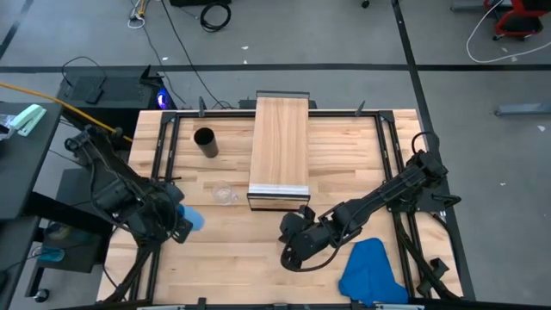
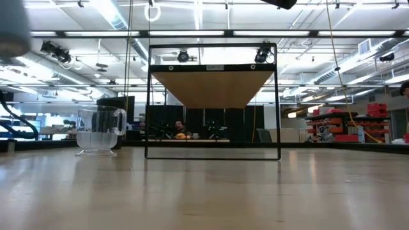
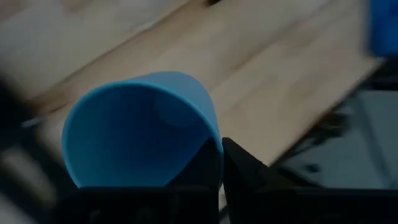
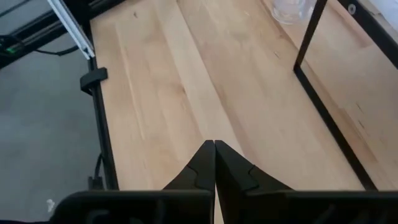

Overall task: Stack small to large cups/mugs on shelf
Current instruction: Move the blue cup to the middle left of the table

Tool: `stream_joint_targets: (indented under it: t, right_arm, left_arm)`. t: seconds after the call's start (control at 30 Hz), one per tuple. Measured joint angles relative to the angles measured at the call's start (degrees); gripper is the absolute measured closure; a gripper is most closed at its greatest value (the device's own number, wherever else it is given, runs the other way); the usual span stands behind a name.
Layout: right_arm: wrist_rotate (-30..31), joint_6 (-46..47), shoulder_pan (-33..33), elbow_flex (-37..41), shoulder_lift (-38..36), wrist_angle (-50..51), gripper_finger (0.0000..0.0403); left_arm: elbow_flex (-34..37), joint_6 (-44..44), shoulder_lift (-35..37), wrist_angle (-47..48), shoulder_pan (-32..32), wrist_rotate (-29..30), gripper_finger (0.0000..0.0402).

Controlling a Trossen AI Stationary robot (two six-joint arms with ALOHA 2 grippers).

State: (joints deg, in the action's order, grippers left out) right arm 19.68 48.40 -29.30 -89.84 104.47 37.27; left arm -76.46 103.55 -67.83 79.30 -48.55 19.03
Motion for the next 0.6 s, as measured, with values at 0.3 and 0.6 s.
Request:
stream_joint_targets:
  t: [0.3, 0.6]
  right_arm:
    - [0.4, -0.2, 0.8, 0.3, -0.1, 0.2, 0.0392]
    - [0.4, -0.6, 1.1, 0.3, -0.1, 0.2, 0.0392]
  left_arm:
    - [5.1, -5.2, -6.6, 0.1, 5.5, -9.5, 0.0391]
    - [12.7, -14.2, -11.4, -11.5, 10.0, -18.3, 0.0391]
